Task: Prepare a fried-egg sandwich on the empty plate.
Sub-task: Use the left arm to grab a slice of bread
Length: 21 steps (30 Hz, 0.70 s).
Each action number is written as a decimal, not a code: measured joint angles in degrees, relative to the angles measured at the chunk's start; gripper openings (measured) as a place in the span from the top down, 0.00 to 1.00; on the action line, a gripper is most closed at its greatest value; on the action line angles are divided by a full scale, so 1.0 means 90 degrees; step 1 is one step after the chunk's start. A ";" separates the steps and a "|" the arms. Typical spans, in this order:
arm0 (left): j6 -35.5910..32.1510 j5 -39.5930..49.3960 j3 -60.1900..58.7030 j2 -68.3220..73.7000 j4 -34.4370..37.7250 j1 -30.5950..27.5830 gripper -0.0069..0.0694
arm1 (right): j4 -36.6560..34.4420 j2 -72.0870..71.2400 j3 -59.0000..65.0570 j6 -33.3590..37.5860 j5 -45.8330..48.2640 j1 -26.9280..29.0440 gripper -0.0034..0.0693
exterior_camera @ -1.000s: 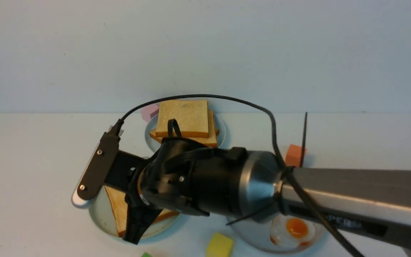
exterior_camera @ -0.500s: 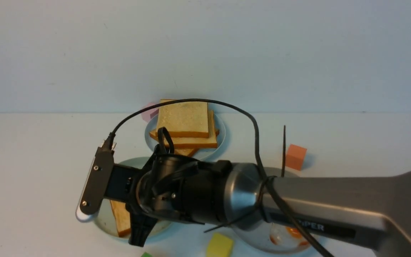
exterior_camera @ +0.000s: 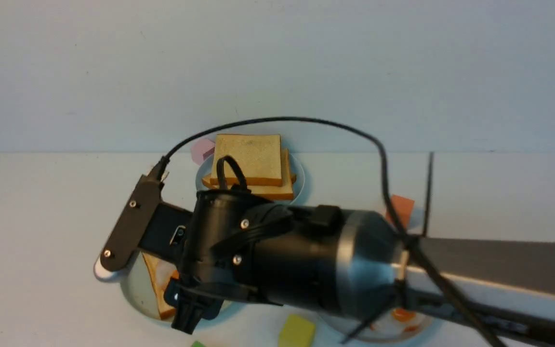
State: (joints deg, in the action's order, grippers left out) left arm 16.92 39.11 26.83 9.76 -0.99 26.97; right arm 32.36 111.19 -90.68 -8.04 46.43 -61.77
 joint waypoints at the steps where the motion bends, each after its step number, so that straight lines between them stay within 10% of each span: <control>1: 0.0000 0.0085 0.0000 0.0008 0.0008 0.0000 0.91 | -0.0016 -0.0198 0.0000 0.0000 0.0288 -0.0069 0.13; 8: -0.0102 0.0732 0.0033 0.0961 0.0210 0.0000 0.93 | -0.0604 -0.1911 0.0000 0.0025 0.2511 -0.0112 0.49; 14: -0.1620 0.0709 0.0950 0.3855 0.0985 0.0000 0.93 | -0.1562 -0.3534 0.0318 -0.0444 0.2732 -0.0097 0.94; 21: -0.3311 0.0654 0.2749 0.6666 0.1818 0.0000 0.93 | -0.1626 -0.5012 0.1352 -0.1170 0.2817 -0.0097 0.97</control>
State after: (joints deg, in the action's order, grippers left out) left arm -12.88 44.99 51.57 69.75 15.37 26.97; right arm 17.73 66.08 -78.51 -18.57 71.79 -62.65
